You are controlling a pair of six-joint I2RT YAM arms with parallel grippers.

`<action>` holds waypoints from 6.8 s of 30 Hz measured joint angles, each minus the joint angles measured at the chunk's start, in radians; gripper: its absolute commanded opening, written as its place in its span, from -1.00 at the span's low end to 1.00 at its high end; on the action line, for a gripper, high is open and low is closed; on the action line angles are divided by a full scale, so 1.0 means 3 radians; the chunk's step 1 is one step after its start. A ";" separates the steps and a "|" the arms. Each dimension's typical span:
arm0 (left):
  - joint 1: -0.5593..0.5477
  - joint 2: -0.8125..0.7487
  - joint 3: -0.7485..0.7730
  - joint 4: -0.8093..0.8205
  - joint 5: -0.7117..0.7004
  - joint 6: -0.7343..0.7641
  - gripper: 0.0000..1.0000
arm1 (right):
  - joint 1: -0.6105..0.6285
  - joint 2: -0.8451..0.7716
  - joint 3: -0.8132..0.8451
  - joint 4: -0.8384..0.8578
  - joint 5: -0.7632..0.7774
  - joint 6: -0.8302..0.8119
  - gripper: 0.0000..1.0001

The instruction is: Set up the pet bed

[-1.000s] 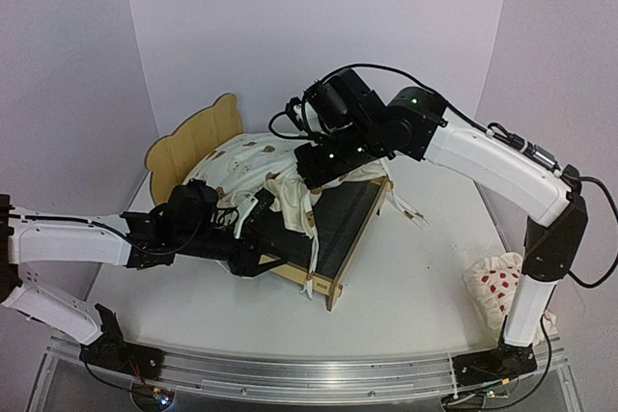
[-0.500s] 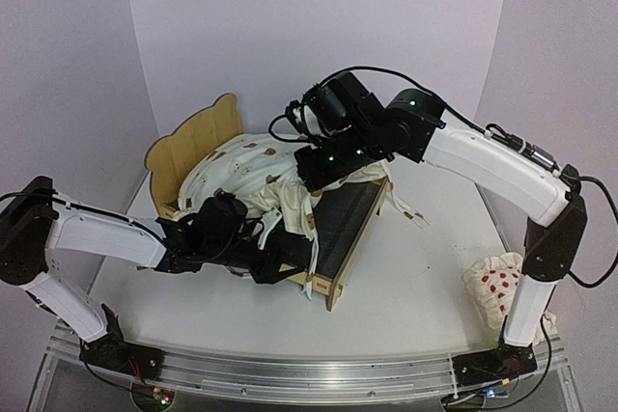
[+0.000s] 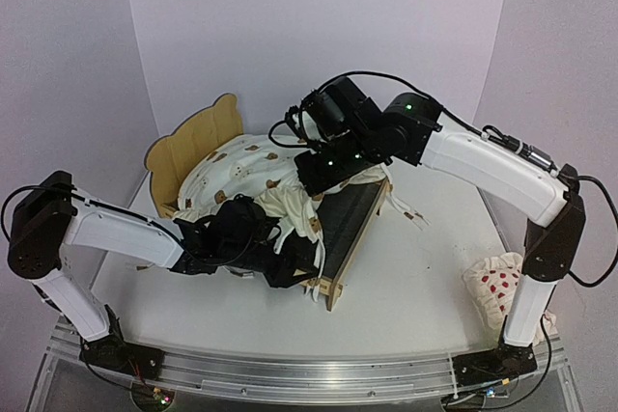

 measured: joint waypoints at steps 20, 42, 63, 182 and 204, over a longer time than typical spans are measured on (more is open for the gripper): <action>-0.0132 0.0033 0.0055 -0.0047 -0.0257 -0.0006 -1.00 | 0.0000 -0.0044 -0.0153 0.0075 0.0024 -0.0024 -1.00; -0.0158 -0.0258 0.0726 -0.0990 -0.1111 -0.0111 -1.00 | -0.0018 -0.0207 -0.0305 0.0430 0.0250 -0.0037 -1.00; -0.0160 -0.0259 0.0808 -0.1097 -0.1318 0.0168 -1.00 | -0.0023 -0.0282 -0.0420 0.0520 0.0303 -0.0037 -1.00; -0.0148 0.0036 0.1158 -0.1722 -0.2213 -0.0296 -1.00 | -0.0013 -0.0169 -0.0812 0.0511 0.0525 0.0049 -1.00; -0.0148 -0.0097 0.1638 -0.2482 -0.1799 -0.0699 -1.00 | -0.0013 -0.0169 -0.0812 0.0520 0.0524 0.0043 -1.00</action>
